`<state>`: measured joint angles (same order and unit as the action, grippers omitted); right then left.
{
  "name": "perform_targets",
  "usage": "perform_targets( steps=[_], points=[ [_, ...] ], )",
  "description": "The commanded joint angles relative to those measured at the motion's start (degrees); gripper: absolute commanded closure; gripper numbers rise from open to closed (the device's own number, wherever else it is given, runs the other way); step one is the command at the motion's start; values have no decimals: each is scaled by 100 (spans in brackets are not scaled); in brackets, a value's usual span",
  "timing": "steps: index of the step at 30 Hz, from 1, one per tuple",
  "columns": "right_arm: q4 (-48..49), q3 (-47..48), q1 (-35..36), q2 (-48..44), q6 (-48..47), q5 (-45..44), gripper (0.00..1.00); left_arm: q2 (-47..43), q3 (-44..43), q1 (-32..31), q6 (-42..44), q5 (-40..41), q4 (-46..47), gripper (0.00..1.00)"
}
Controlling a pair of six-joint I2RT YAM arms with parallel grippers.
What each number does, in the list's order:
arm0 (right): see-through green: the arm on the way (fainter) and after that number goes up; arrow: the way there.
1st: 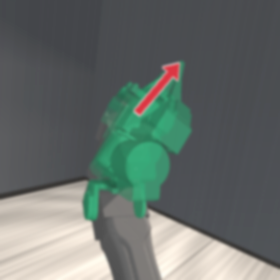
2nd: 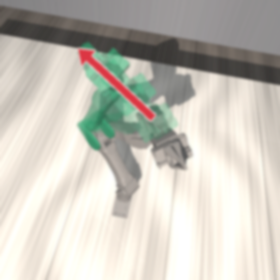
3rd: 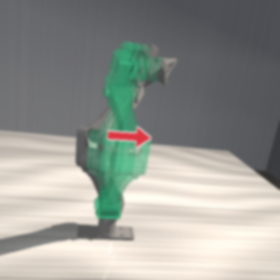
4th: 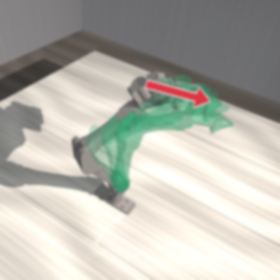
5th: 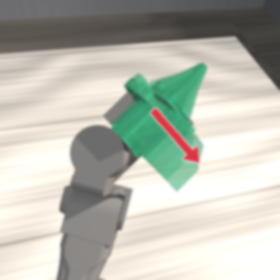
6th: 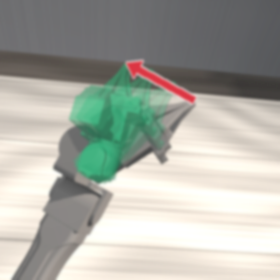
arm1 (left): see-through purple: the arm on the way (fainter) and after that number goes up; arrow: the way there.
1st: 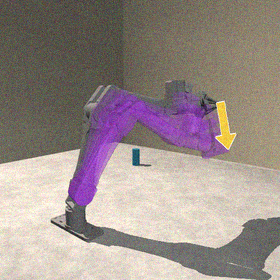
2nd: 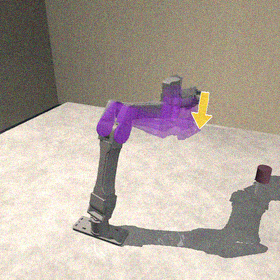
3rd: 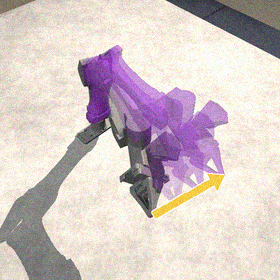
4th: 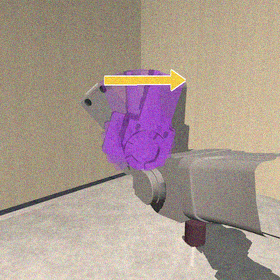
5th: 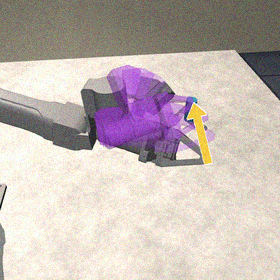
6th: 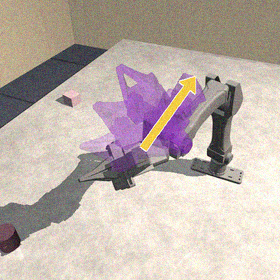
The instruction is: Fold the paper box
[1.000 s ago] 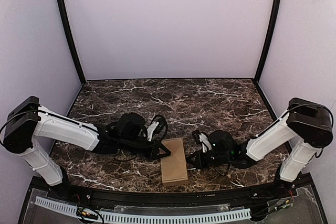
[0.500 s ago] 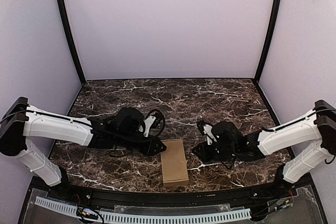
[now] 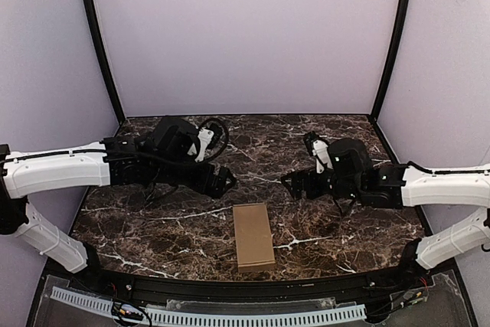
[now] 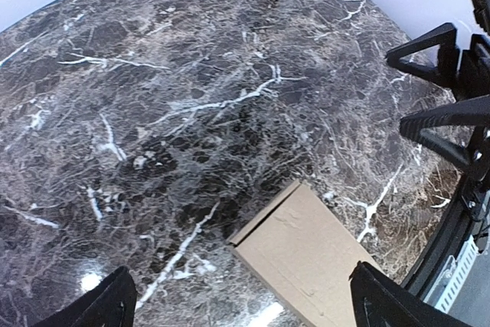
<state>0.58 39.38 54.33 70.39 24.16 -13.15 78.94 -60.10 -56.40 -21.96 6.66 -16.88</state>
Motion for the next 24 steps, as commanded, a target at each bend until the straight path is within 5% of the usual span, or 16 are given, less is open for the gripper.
perform_targets(
  steps=[1, 12, 17, 24],
  points=[
    [-728, 529, -479, -214, -396, -103, 1, -148, -559, 325, 454, 481, -1122, 1],
    [-1864, 1502, -2886, -626, -404, 1287, 1, -307, -1544, 1815, 790, 164, -2086, 1],
    [-2164, 1465, -3952, -974, -298, 1939, 1, -578, -1179, 2559, 841, -70, -1920, 2],
    [-2351, 1033, -4073, -1341, -470, 1265, 1, -1147, -498, 2746, 990, 333, -1465, 1]
  ],
)
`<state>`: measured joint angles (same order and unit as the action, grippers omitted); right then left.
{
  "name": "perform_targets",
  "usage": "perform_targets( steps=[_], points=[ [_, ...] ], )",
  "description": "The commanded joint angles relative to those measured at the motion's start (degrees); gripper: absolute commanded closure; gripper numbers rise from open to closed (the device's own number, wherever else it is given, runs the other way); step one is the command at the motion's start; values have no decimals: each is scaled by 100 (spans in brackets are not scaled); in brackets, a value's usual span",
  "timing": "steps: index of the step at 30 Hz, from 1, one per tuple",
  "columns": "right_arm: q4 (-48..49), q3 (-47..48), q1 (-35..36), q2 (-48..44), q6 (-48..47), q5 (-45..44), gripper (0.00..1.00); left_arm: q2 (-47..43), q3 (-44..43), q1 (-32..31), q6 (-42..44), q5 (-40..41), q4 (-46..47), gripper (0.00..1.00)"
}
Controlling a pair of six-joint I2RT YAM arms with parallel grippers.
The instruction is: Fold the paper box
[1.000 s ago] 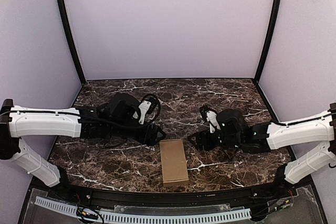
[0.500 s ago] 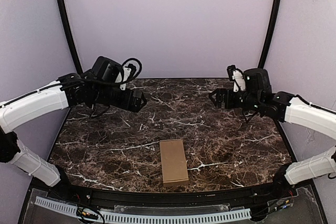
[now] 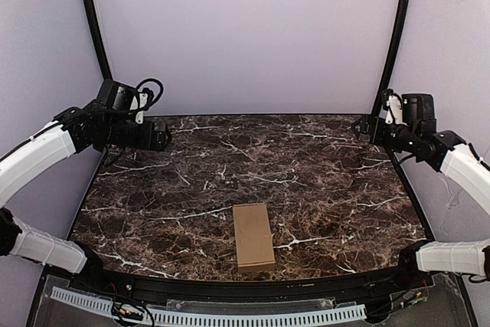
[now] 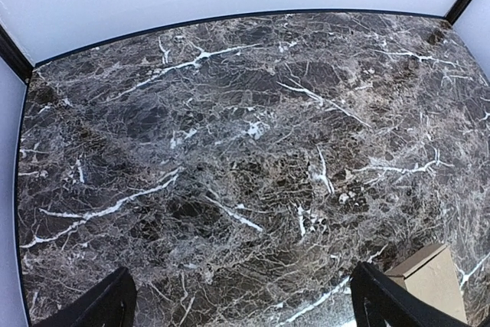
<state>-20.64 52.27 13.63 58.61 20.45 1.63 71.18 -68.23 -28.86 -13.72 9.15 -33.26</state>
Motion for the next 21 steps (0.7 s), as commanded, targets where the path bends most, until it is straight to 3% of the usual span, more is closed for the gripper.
perform_targets(
  steps=[1, 6, 14, 21],
  points=[
    [-237, -288, -7, -204, -141, -294, 1, -503, 364, -11, 184, 46, 195, 1],
    [-42, -611, -1, -620, -243, -405, 1, -1106, 618, -13, 478, -25, 226, 1],
    [-124, -390, -1, -786, -410, 332, 1, -2488, 1854, -14, 713, -43, 937, 1],
    [100, -678, 2, -1017, -558, 468, 1, -2812, 1985, -13, 780, -58, 1035, 1]
  ],
)
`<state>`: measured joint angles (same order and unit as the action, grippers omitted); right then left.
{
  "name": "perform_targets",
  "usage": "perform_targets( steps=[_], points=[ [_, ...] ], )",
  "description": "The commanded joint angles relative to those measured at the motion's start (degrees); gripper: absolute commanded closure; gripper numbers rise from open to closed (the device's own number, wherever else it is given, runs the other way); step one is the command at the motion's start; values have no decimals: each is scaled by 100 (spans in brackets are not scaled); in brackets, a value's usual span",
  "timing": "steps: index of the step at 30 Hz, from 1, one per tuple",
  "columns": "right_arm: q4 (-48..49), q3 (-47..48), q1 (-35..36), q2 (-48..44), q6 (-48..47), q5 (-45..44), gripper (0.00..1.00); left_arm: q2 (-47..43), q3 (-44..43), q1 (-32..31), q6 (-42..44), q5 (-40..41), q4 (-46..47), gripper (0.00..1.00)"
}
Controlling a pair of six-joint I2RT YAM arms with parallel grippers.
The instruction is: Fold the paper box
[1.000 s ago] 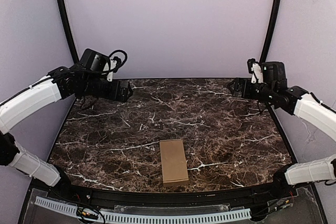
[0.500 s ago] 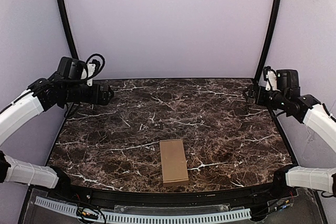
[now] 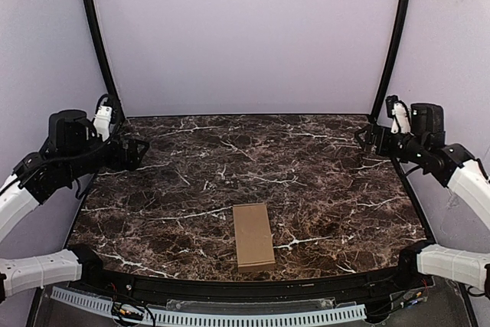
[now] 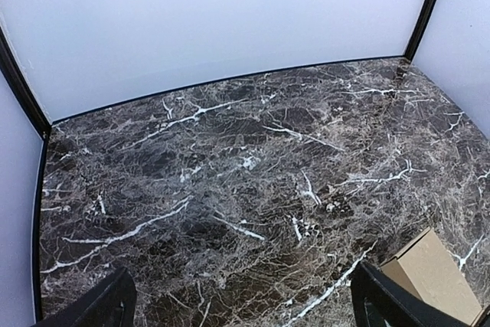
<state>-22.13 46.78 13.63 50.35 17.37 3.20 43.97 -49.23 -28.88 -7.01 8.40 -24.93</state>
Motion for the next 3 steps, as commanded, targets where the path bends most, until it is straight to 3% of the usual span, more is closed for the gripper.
perform_targets(
  steps=[1, 3],
  points=[
    [245, -134, 0, -201, -281, 415, 1, -82, 82, -12, 111, 27, 182, 1],
    [244, -111, 0, -216, -279, 438, 2, -57, 62, -11, 112, 37, 148, 1]
  ],
)
